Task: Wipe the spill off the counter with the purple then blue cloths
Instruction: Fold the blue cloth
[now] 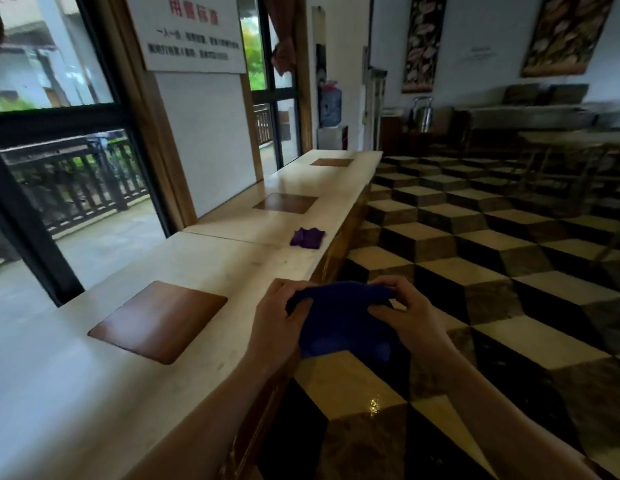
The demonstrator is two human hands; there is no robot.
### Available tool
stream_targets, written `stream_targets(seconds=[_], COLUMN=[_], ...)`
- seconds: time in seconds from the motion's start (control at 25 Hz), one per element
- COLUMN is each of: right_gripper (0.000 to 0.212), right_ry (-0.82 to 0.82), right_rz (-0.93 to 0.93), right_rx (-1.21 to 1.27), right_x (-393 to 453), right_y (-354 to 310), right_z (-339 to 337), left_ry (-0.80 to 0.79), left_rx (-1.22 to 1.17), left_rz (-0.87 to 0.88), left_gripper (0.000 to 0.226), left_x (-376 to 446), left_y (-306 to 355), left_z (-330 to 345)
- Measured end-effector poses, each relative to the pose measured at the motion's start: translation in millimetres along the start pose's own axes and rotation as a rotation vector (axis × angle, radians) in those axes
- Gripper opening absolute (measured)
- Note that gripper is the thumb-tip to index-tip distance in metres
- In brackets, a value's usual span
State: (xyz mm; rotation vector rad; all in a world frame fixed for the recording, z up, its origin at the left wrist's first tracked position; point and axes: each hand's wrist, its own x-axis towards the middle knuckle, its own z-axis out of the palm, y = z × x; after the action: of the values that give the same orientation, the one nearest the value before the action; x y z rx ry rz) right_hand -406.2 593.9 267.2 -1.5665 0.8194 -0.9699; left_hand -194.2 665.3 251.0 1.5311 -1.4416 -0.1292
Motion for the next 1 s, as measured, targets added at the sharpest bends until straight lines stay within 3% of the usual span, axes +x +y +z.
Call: stream_targets(seconds=[0.36, 0.52, 0.8, 1.0], right_gripper=[0.020, 0.017, 0.022, 0.020], right_ry=[0.141, 0.111, 0.174, 0.222], right_rz=[0.071, 0.059, 0.014, 0.019], right_rx=[0.051, 0.103, -0.021, -0.013], right_x=[87.2, 161.9, 313.5, 402.5], right_y=[31.8, 40.0, 54.7, 73.9], right_z=[-10.4, 4.5, 22.8, 13.3], left_ry=[-0.053, 0.007, 0.004, 0.023], left_rx=[-0.067, -0.079, -0.104, -0.149], left_rz=[0.003, 0.012, -0.014, -0.027], left_gripper=[0.032, 0.031, 0.032, 0.044], left_x=[86.3, 146.3, 278.6, 360.1], left_y=[-41.3, -83.6, -155.5, -193.5], left_z=[48.0, 54.9, 74.0, 113.1])
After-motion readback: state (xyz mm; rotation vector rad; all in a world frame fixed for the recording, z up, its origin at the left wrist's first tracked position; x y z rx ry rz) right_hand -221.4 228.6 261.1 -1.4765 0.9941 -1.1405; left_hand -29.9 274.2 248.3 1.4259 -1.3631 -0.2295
